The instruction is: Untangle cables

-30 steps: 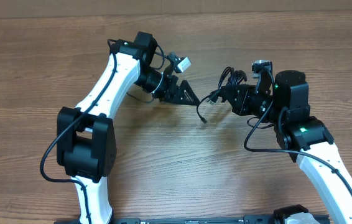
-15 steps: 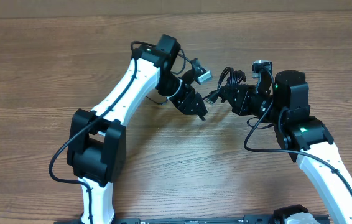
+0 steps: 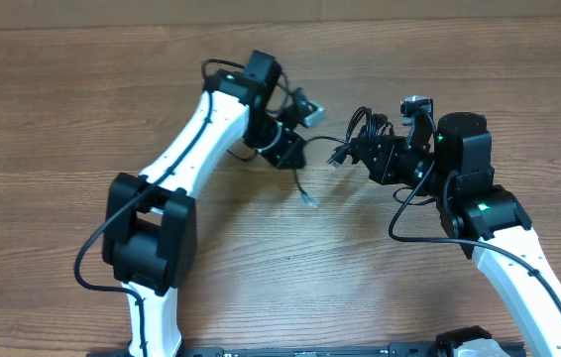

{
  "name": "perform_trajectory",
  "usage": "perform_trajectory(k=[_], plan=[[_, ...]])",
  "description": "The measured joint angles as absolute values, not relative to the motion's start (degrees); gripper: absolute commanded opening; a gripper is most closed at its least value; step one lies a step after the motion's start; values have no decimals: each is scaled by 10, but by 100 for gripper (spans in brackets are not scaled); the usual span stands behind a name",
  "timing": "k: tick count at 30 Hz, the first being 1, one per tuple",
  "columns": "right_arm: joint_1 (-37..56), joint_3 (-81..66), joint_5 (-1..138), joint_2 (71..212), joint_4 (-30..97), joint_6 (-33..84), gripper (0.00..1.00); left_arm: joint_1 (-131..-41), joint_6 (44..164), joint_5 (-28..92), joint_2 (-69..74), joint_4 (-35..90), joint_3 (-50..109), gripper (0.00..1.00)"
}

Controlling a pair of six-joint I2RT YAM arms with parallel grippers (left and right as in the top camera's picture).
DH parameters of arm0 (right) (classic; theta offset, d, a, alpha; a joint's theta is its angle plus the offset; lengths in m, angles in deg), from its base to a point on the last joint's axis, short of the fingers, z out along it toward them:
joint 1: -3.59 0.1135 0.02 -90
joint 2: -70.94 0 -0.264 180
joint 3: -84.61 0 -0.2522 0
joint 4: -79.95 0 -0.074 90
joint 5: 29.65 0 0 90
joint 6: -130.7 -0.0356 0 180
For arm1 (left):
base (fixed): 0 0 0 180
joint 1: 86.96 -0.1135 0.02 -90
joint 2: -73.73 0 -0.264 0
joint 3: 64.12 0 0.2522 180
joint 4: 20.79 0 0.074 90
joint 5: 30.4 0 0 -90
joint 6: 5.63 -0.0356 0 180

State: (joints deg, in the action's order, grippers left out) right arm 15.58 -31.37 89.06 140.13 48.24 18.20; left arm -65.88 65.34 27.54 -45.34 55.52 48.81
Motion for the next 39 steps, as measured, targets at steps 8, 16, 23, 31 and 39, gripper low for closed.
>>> perform_trajectory(k=[8,16,23,31,39], plan=[[156,-314,873,1401,445,182,4,-803,777,350,-453,557,488,4],[156,-314,885,1401,455,182,4,-946,842,231,-453,558,488,15],[156,-314,916,1401,470,183,4,-932,842,151,-453,561,488,29],[156,-314,934,1401,486,183,4,-862,825,132,-453,561,488,48],[156,-314,972,1401,495,194,4,-799,813,128,-453,534,488,55]])
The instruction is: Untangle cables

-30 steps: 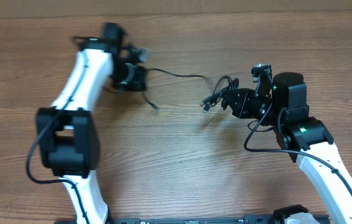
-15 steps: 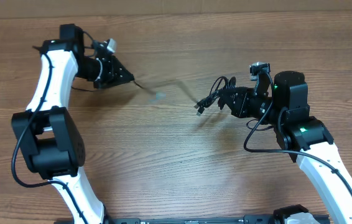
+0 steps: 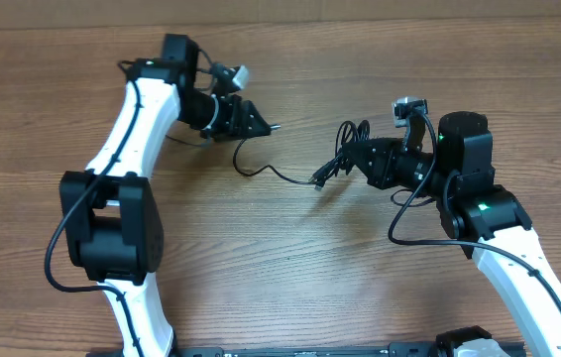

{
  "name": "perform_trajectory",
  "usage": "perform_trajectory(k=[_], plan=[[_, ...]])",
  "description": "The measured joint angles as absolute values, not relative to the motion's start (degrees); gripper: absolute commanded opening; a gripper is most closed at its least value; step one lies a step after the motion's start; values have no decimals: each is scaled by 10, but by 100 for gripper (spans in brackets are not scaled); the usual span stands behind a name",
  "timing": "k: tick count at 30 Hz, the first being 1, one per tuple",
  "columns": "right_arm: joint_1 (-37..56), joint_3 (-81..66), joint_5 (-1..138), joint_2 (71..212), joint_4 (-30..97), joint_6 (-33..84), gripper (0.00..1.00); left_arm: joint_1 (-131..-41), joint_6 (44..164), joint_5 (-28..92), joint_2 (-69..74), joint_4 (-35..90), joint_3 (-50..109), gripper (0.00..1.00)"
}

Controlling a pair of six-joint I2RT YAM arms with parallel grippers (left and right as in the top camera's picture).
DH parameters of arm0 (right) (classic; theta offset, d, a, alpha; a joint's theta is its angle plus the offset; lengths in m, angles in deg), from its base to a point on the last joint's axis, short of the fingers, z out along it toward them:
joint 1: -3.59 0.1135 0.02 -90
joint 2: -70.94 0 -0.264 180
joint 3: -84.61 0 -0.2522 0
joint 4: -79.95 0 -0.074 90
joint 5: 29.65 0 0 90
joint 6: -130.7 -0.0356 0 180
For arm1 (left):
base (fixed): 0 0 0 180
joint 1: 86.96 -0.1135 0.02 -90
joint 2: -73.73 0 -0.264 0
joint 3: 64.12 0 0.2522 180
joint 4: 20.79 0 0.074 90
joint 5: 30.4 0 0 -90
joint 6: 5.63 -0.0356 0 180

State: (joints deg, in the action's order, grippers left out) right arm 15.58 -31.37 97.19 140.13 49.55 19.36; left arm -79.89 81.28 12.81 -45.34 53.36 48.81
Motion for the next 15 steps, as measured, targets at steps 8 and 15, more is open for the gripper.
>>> perform_trajectory(k=[8,15], plan=[[156,-314,1000,1401,496,197,4,-762,787,64,-453,506,488,59],[156,-314,1006,1401,496,197,4,-756,727,-77,-453,474,488,63]])
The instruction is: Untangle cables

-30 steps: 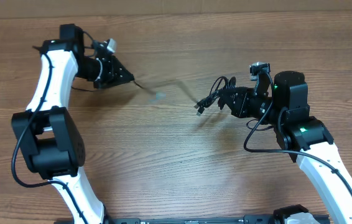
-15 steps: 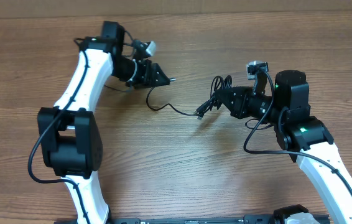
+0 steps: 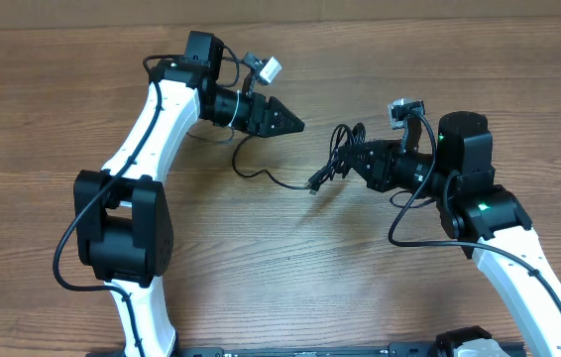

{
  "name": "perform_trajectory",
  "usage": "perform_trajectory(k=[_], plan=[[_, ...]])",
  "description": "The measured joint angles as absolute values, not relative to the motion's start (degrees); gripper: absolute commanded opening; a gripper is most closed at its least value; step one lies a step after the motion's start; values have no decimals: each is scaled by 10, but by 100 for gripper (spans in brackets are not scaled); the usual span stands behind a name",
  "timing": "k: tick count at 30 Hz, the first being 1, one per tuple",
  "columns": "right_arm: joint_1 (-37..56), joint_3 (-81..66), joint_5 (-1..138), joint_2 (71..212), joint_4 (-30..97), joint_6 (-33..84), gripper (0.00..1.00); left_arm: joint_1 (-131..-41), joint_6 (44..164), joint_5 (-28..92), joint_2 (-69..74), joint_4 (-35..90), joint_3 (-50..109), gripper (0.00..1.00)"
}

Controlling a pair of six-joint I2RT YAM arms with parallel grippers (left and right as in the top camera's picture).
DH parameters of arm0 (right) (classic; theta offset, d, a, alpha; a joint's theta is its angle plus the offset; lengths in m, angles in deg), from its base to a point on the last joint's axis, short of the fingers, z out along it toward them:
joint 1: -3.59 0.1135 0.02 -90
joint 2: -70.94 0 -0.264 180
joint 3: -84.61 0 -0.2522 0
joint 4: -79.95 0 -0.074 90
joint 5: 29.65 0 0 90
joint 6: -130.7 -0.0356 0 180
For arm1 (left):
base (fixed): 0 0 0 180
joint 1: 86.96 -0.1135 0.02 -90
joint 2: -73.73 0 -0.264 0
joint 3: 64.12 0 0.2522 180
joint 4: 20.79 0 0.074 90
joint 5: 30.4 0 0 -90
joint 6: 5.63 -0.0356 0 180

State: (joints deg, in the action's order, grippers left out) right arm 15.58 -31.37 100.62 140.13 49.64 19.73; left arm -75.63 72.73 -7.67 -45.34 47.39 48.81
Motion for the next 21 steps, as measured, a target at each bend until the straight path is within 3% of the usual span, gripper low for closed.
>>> perform_trajectory(k=[21], plan=[[156,-314,1075,1401,533,195,4,-685,691,-128,-453,424,488,66]])
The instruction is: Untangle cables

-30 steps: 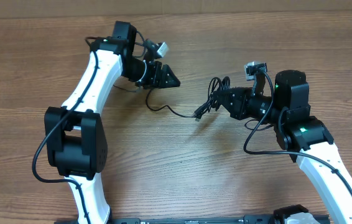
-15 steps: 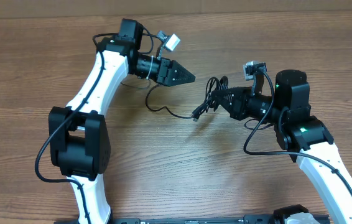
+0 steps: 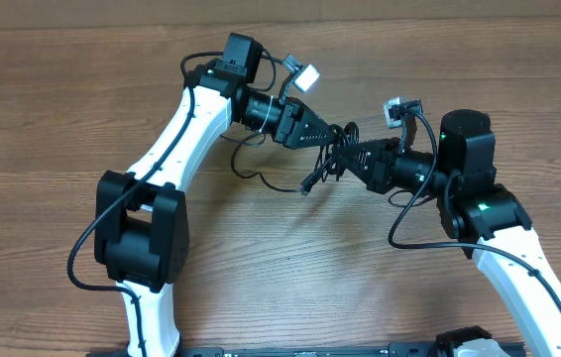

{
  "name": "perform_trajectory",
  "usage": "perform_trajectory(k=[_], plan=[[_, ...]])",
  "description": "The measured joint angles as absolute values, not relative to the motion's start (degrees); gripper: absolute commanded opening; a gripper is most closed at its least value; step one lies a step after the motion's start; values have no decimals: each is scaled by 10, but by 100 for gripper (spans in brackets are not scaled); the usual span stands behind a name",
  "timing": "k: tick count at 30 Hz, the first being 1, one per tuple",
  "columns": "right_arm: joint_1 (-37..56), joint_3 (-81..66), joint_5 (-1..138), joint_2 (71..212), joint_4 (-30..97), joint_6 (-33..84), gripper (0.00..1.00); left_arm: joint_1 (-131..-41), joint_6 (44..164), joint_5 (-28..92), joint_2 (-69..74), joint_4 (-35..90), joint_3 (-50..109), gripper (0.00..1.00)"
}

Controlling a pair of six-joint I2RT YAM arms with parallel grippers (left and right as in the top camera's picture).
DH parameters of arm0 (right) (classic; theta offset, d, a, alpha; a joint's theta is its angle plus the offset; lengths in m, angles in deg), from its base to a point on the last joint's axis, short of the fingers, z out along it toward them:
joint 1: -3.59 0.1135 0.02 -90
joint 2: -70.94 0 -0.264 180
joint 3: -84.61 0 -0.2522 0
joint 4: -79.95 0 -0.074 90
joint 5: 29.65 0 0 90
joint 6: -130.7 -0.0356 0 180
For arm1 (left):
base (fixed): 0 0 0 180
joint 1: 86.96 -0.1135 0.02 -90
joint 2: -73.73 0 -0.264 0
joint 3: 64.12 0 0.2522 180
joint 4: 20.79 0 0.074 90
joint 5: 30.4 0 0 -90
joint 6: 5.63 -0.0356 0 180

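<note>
A black cable bundle (image 3: 343, 142) hangs in mid-table between the two arms. My right gripper (image 3: 358, 159) points left and is shut on the bundle's right side. The left gripper (image 3: 328, 133) points right, its tips touching the bundle's upper left; the overhead view does not show how its jaws stand. One loose black cable (image 3: 266, 182) trails from the bundle's lower end (image 3: 307, 186) leftward over the wood and curls up under the left arm.
The wooden table (image 3: 53, 119) carries nothing else. The left arm's black base joint (image 3: 142, 233) stands at the lower left, and the right arm's body (image 3: 474, 193) at the right. The left wrist camera (image 3: 306, 75) sticks up above the gripper.
My left gripper has moved right and slightly down, from a gap away from the bundle to touching it. The right gripper and bundle have barely shifted. The loose cable still lies on the table.
First both grippers were close together at the bundle, a cable end dangling below the left one. Then the left arm was far to the left with one cable drawn out across the table. Afterwards it stood nearer, the cable lying loose, and now it is at the bundle again.
</note>
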State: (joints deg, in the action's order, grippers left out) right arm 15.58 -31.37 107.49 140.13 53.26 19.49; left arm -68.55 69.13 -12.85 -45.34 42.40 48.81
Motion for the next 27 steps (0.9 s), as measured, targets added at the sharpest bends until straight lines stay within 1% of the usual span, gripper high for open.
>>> perform_trajectory(k=[1,3,6,8,9,12,14,15,19,22,24,27], plan=[[156,-314,1078,1401,536,195,4,-685,691,-128,-453,423,488,65],[156,-314,1092,1401,547,195,4,-685,691,-128,-453,419,488,55],[156,-314,1108,1401,551,195,4,-685,688,-128,-453,406,488,30],[156,-314,1115,1401,551,195,4,-683,687,-129,-453,397,488,6],[156,-314,1119,1401,551,195,4,-682,688,-129,-453,394,488,4],[156,-314,1129,1401,551,195,4,-682,692,-128,-453,384,488,4],[156,-314,1135,1401,551,195,5,-682,692,-128,-453,381,488,4],[156,-314,1136,1401,551,195,12,-682,692,-128,-453,381,488,4],[156,-311,1098,1401,498,193,7,-684,695,-123,-453,382,488,4],[156,-311,1020,1401,423,194,5,-691,709,-87,-453,397,488,4],[156,-311,943,1401,367,195,4,-703,723,-45,-453,416,488,4],[156,-311,858,1401,328,194,4,-725,738,13,-453,446,488,4]])
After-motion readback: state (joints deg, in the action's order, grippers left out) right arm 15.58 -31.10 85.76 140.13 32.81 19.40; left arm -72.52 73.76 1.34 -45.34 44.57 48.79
